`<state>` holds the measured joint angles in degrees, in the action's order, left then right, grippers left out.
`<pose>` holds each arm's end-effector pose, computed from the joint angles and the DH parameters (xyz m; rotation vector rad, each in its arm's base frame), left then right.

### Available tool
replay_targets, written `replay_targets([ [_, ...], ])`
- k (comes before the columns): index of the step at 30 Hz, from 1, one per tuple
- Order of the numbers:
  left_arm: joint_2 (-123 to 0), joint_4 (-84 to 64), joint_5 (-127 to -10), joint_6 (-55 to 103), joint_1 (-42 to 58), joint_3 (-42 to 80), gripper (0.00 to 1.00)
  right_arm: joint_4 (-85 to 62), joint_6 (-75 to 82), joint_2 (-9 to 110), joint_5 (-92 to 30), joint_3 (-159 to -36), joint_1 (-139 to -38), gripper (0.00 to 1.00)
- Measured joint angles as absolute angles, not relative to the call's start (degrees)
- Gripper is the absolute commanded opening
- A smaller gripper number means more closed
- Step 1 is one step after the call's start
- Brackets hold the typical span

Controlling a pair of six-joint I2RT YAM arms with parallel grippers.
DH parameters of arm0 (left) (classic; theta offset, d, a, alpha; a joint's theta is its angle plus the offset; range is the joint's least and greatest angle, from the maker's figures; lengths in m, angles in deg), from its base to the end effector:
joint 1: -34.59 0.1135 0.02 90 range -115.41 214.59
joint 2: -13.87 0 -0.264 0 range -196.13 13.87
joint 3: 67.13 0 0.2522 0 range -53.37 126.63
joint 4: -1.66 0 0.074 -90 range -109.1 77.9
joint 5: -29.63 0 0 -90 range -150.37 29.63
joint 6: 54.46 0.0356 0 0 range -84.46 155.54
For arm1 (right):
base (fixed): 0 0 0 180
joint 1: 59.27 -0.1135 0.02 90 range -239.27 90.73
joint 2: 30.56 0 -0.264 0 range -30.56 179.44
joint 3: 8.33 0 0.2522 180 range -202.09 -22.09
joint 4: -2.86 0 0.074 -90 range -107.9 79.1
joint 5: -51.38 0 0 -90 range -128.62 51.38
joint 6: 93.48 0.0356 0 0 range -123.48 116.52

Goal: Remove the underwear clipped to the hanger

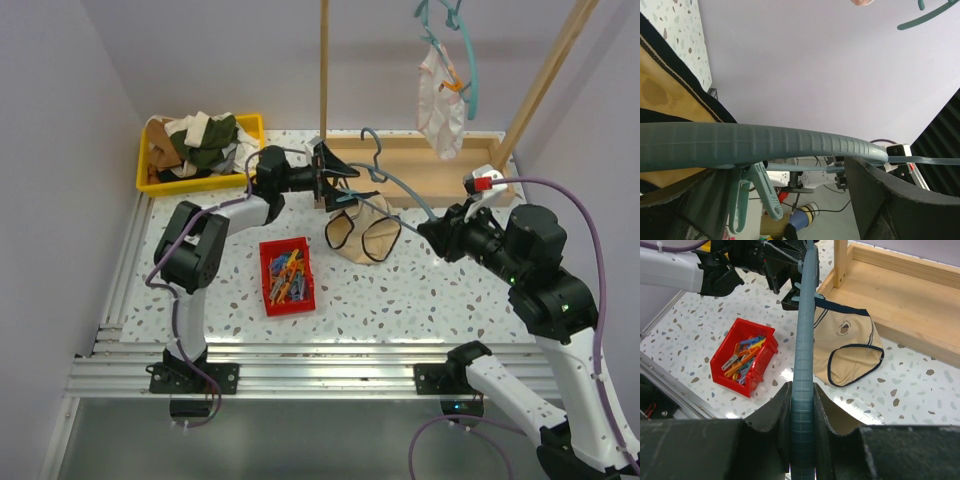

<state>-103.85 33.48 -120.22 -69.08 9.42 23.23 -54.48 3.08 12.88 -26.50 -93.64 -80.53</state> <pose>0.4018 -0.2228 0.2384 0.2900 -2.1082 2.2099 0.1100 0.0508 0.4343 -0.3874 1.8275 0.5325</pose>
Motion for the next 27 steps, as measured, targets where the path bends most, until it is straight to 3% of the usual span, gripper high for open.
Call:
replay_targets([
  [2,-103.93,34.88,-120.27,-69.93,9.38,23.23,0.81,-54.48,2.91,12.93,-26.10,-93.66,-80.53,0.00],
  [8,-105.03,40.96,-120.25,-73.54,9.38,22.27,0.50,-54.06,2.82,12.86,-26.04,-94.09,-80.53,0.00],
  [9,-105.24,41.72,-120.27,-74.08,9.33,22.16,0.41,-53.89,2.82,12.80,-26.06,-94.12,-80.53,0.00],
  [11,-105.66,43.25,-120.25,-75.22,9.20,21.81,0.34,-53.65,2.80,12.75,-26.17,-94.12,-80.53,0.00],
  [14,-106.14,45.02,-120.25,-76.60,8.99,21.72,0.17,-53.45,2.78,12.75,-27.13,-94.14,-80.53,0.00],
  [16,-106.16,46.22,-120.25,-77.38,8.74,21.70,0.01,-53.47,2.78,12.82,-27.68,-94.14,-80.53,0.00],
  [27,-106.12,48.74,-120.27,-77.25,7.50,21.70,0.00,-53.56,3.02,13.32,-33.23,-94.14,-80.68,0.00],
])
